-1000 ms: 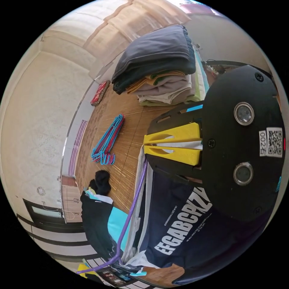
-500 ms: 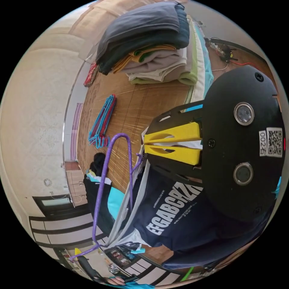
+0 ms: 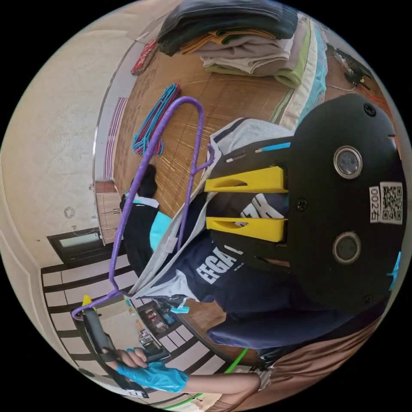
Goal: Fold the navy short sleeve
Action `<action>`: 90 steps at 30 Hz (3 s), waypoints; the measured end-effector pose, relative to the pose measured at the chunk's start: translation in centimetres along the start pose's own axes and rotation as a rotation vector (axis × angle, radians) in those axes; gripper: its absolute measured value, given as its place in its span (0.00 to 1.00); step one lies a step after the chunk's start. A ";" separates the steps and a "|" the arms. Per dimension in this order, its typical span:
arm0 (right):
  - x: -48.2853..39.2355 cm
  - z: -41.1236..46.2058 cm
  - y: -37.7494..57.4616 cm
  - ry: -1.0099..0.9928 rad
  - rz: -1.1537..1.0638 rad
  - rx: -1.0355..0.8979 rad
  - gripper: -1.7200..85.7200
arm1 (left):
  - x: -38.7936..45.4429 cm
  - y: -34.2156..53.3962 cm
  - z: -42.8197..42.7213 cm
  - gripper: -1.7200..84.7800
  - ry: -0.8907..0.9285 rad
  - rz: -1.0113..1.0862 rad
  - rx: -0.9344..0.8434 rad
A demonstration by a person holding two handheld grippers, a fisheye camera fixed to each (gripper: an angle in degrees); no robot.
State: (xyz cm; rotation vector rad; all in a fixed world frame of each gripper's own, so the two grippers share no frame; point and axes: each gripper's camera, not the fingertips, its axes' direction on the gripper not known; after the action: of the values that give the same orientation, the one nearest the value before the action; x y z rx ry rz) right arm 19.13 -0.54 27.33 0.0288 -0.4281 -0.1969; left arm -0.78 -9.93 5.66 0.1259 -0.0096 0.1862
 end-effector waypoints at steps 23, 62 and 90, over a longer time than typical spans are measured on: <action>4.0 -9.5 -3.3 0.013 0.150 0.350 0.06 | -2.7 1.2 -4.8 0.01 0.122 0.024 0.081; 3.7 -20.6 -6.9 -0.057 0.140 0.594 0.07 | -4.7 -0.5 -6.0 0.01 0.073 0.053 0.179; 11.2 -7.5 -13.7 0.342 0.027 0.196 0.02 | 4.6 -1.3 25.3 0.01 0.330 0.177 -0.250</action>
State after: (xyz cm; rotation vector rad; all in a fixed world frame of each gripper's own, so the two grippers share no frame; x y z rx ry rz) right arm 29.74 -16.27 24.13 0.2455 -0.1054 -0.1196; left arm 3.99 -13.51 30.68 -0.1567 0.2849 0.3789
